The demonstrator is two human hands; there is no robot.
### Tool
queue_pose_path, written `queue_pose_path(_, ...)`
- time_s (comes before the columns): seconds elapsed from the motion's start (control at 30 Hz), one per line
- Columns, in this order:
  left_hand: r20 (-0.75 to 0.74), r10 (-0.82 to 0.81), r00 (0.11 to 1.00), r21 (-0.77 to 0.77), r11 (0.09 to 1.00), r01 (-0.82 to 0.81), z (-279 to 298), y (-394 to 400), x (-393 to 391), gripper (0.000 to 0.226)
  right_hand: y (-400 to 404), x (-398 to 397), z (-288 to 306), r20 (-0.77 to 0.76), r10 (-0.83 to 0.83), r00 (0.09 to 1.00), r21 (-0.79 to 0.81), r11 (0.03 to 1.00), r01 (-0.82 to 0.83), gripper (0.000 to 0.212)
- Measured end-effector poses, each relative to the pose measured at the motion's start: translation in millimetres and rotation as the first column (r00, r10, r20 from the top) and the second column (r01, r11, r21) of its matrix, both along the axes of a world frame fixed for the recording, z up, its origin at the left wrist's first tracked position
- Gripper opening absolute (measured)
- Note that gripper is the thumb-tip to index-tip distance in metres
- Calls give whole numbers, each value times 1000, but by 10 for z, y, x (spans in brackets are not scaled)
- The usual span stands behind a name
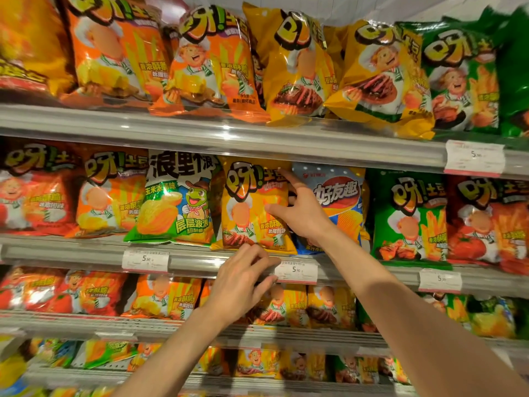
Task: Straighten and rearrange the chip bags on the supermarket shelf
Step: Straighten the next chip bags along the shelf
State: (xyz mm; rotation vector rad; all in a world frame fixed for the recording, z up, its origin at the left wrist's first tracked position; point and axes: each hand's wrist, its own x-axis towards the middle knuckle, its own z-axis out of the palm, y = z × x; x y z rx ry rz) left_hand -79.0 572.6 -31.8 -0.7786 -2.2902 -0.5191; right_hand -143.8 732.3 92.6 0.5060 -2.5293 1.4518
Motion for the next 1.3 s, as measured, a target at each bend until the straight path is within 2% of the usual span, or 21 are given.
queue_pose_path(0.1, 0, 4, 1000, -2, 1000, -4, -2, 0, -2, 30, -24, 11, -21, -49, -33, 998, -12, 999, 33, 90)
queue_pose_path(0.43, 3, 3, 1000, 5, 1000, -3, -2, 7, -6, 30, -36, -33, -96, -50, -57, 997, 4, 998, 57, 88)
queue_pose_path(0.6, 1, 9, 1000, -3, 1000, -9, -1, 6, 3, 30, -4, 83, -80, -32, 2, 999, -5, 1000, -2, 89)
queue_pose_path(0.7, -5, 11, 1000, -2, 1000, -11, -34, 22, 14, 29, 207, 328, -29, -70, 20, 997, 12, 1000, -19, 69)
queue_pose_path(0.8, -22, 25, 999, -12, 1000, -25, -58, 54, 36, 28, 658, 519, 17, -256, -115, 960, 43, 990, 131, 38)
queue_pose_path(0.87, -36, 17, 999, -28, 999, -18, -59, 89, 42, 25, 1003, 550, 12, -332, -230, 915, 92, 957, 275, 28)
queue_pose_path(0.93, -42, 11, 999, -48, 999, -13, -57, 130, 25, 24, 1267, 521, -46, -281, -298, 912, 156, 924, 350, 32)
queue_pose_path(1.03, -20, 20, 1000, -21, 1000, -21, -49, 177, -7, 25, 1389, 489, -137, -153, -252, 956, 186, 942, 278, 54)
queue_pose_path(1.2, 3, 36, 999, -19, 999, -36, -22, 159, 0, 27, 1249, 422, -381, -81, -148, 986, 259, 952, 164, 89)
queue_pose_path(1.3, 8, 41, 999, -28, 999, -41, -15, 158, 2, 27, 1204, 341, -529, -85, -161, 983, 249, 952, 177, 94)
